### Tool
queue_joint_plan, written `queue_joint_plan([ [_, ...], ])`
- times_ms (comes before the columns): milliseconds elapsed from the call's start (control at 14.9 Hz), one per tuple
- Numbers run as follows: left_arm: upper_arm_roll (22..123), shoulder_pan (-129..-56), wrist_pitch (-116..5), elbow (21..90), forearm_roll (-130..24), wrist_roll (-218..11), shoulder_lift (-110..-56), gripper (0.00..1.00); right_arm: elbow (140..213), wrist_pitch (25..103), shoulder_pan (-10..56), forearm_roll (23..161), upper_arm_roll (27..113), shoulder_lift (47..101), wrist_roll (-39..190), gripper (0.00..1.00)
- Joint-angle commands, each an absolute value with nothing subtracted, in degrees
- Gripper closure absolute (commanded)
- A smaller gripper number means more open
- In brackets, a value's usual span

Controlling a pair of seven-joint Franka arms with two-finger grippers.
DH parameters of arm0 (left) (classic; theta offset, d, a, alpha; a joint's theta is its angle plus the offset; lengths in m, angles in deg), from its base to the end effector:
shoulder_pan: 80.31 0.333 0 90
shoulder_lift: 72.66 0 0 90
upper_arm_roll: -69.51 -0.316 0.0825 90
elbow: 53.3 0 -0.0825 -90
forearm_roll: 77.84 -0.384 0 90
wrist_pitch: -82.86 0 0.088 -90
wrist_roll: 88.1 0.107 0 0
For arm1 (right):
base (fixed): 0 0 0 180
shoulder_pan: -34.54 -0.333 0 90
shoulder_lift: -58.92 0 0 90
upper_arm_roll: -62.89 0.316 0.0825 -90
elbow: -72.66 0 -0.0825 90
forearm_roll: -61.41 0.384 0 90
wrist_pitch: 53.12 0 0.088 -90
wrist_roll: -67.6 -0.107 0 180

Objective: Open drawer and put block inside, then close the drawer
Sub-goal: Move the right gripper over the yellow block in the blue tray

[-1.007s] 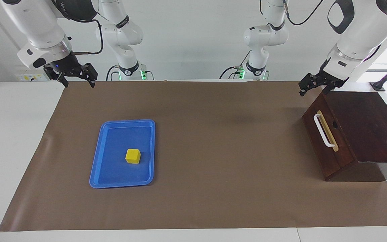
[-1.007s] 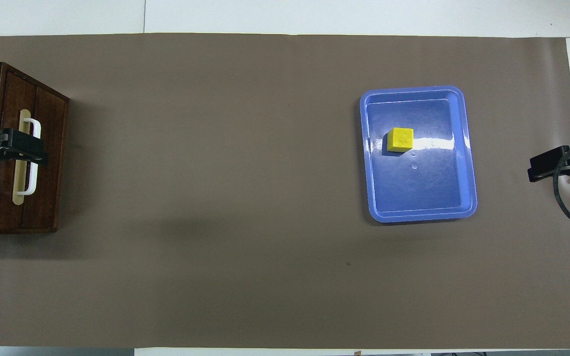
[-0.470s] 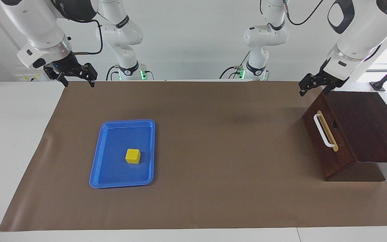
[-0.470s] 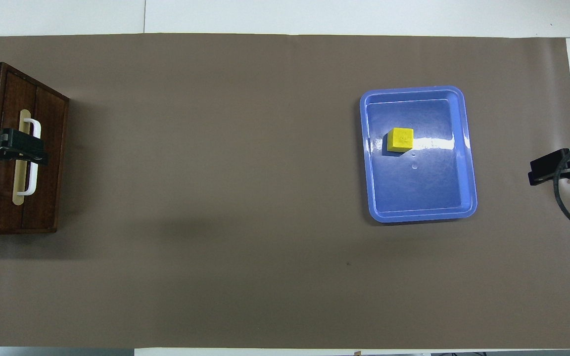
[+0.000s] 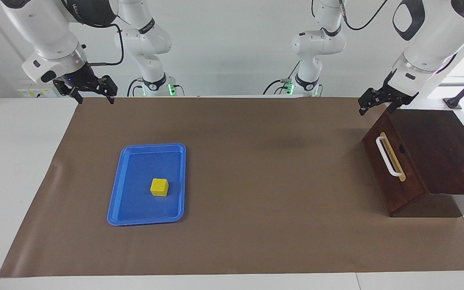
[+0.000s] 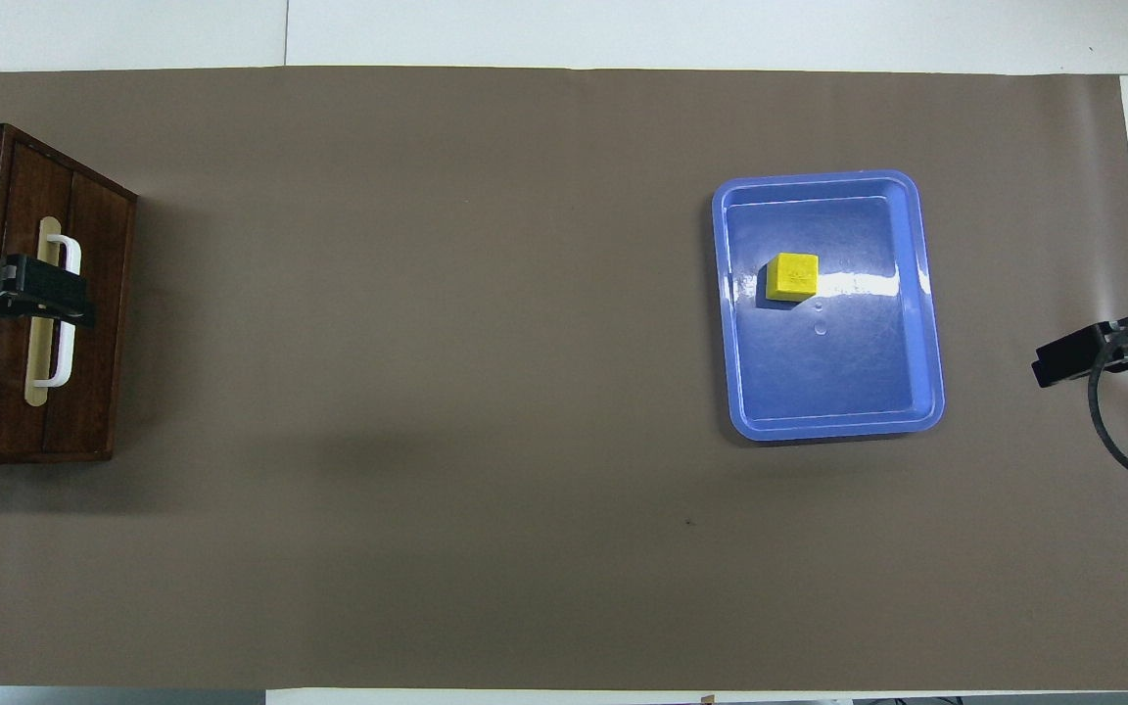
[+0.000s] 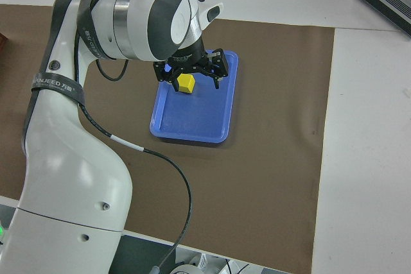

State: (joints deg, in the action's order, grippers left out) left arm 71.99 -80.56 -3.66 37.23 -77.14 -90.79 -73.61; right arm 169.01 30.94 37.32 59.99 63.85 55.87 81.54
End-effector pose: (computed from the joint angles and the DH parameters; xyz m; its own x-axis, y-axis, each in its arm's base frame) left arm 0.5515 -0.0275 0.6060 0.9962 -0.0013 -0.0870 -0.0006 -1.0000 0.0089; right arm 0.5230 -0.0193 0.5935 0.9647 0.2076 -0.1620 0.2082 -0.9780 -0.0138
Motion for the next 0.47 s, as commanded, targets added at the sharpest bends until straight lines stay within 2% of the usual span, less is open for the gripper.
queue_joint_plan([
  [0,71.97,-80.22,-3.36,36.52,-76.87,-90.48,-73.71,0.00,177.92,37.73,38.84,62.55,64.12,51.10,91.20,0.00],
  [201,71.97,-80.22,-3.36,36.52,-76.87,-90.48,-73.71,0.00,186.10,46.78,38.84,65.17,64.12,47.77,105.62,0.00],
  [403,71.97,-80.22,-3.27,36.52,-76.87,-90.48,-73.71,0.00,190.51,53.64,38.49,67.46,64.12,47.14,116.00,0.00],
])
